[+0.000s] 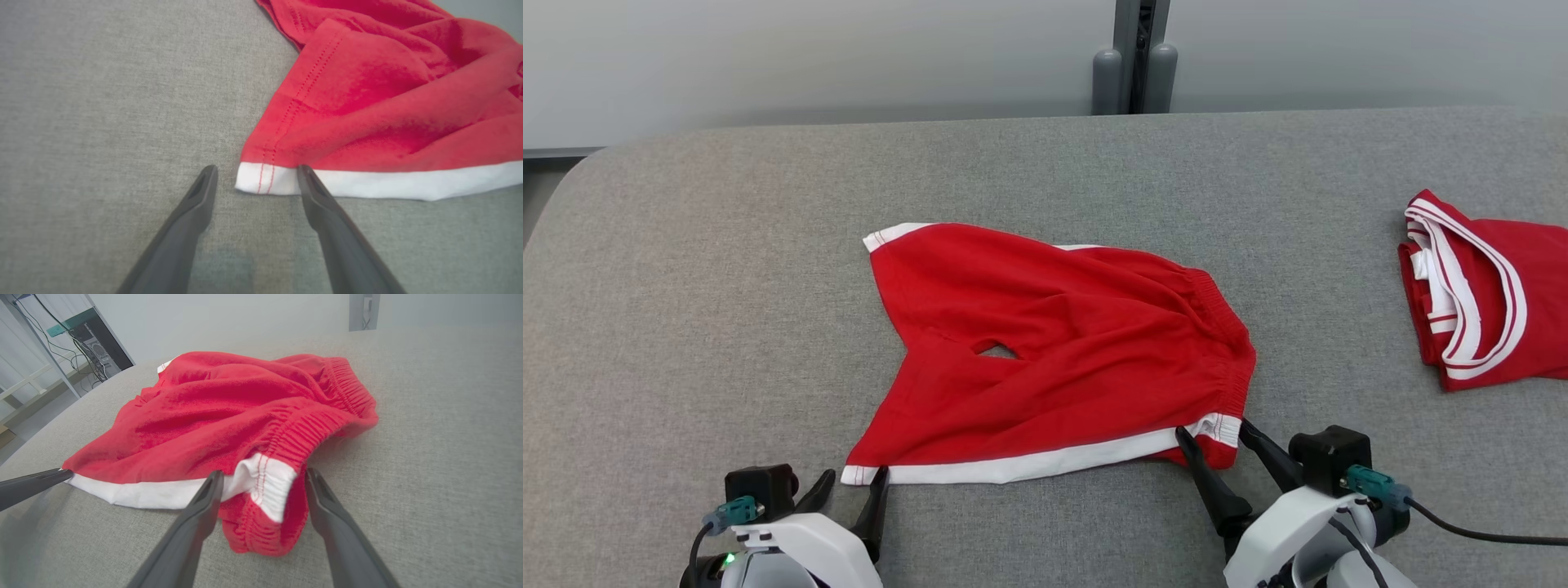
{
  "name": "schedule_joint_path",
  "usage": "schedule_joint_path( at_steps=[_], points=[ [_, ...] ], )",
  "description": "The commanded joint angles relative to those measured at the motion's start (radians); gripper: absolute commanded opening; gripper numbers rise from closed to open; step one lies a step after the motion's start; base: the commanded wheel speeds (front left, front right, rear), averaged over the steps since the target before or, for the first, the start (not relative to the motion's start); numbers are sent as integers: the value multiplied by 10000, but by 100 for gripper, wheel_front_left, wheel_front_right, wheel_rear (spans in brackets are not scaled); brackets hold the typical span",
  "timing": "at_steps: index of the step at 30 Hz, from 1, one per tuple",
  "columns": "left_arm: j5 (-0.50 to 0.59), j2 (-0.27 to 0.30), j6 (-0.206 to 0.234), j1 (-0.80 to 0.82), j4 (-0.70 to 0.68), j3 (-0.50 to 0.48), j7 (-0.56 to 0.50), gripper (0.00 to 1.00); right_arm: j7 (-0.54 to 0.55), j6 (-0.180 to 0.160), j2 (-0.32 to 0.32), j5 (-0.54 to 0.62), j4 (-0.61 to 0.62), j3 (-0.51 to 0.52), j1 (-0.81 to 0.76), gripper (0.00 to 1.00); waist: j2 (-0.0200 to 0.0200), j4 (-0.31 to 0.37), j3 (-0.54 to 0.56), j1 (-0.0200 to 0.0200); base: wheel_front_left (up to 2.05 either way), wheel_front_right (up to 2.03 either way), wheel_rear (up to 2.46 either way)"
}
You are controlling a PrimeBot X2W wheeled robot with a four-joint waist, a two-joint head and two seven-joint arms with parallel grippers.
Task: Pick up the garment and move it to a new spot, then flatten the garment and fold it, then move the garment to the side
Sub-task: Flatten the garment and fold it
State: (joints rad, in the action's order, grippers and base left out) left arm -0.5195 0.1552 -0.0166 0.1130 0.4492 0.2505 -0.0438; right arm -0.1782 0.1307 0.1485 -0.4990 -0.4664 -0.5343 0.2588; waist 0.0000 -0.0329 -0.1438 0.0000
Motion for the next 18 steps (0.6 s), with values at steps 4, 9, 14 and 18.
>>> schedule_joint_path(
  at_steps=[4, 9, 14, 18],
  points=[
    [-72, 94, -23, 196, 151, 40, -73, 100, -181, 0, 52, -96, -100, -120, 132, 100, 0, -3, 34, 0, 0, 0, 0],
    [-98, 123, -16, 95, 244, 108, -193, 96, -323, 2, 83, -145, -151, -199, 170, 63, 0, -8, 102, 0, 0, 0, 0],
    [-25, 151, -43, 142, 104, 161, 11, 33, -462, 2, 100, -189, -134, -288, 202, 15, 0, -13, 121, 0, 0, 0, 0],
    [-39, 187, -96, 171, 87, 215, 32, 0, -545, 2, 111, -202, -171, -307, 200, 0, 0, -9, 127, 0, 0, 0, 0]
  ],
)
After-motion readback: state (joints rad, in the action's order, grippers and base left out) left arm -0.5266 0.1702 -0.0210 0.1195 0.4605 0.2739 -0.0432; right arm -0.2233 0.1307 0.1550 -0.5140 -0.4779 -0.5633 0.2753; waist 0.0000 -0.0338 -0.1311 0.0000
